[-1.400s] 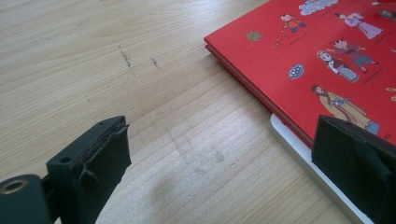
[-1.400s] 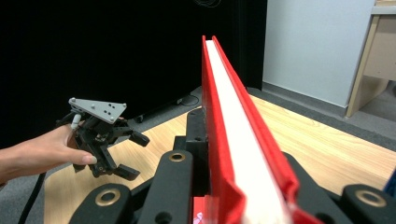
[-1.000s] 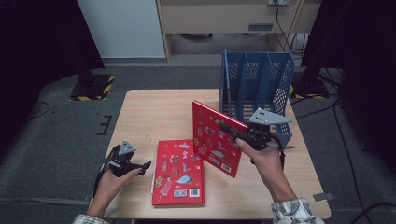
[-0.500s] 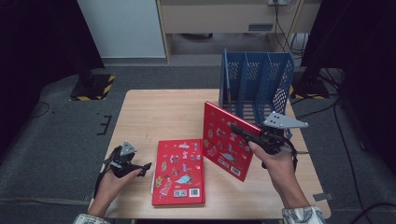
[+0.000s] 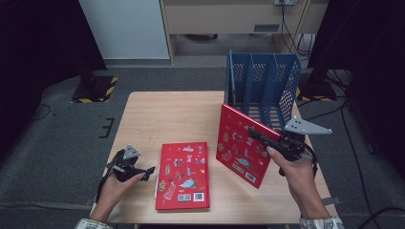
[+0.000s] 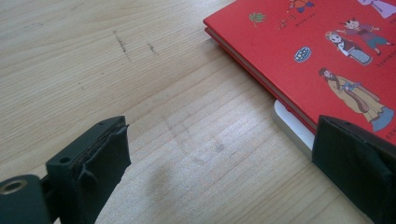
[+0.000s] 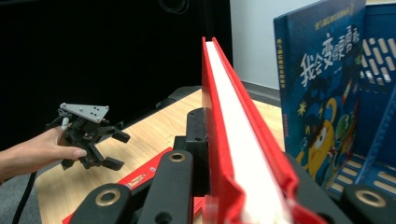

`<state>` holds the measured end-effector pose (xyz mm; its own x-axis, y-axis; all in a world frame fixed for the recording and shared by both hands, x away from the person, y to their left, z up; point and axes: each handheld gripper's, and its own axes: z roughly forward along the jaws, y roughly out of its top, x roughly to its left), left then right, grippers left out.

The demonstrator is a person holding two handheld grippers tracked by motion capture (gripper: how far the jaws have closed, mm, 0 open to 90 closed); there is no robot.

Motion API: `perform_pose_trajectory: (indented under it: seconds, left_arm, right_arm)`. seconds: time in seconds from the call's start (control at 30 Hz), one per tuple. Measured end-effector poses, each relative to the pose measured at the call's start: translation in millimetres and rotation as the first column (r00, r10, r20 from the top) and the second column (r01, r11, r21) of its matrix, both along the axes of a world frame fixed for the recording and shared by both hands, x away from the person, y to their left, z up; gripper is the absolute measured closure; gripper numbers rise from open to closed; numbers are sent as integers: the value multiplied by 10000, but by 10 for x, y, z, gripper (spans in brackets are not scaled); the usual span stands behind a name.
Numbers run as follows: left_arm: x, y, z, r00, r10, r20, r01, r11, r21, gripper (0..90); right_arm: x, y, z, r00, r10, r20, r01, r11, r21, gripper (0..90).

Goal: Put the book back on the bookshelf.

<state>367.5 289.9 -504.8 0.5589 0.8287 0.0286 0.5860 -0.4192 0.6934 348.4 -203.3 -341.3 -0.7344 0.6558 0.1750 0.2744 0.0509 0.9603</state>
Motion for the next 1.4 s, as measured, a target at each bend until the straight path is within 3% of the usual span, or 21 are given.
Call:
perform_pose_trajectory:
  seconds: [0.4,0.93,1.4]
  left_arm:
    - [-6,2,3,10000,-21,34,21,10000,29,34]
    - [-6,-3,2,10000,-50,-7,50,9999,114,34]
    - [1,17,0,10000,-1,4,1,9999,114,34]
  right_arm:
    - [-21,-92,82,9996,-275,-15,276,9996,76,800]
    - [-18,-281,335,9964,-833,-166,841,9952,500,800]
    - [108,-429,532,9886,-1495,-166,1500,9878,411,800]
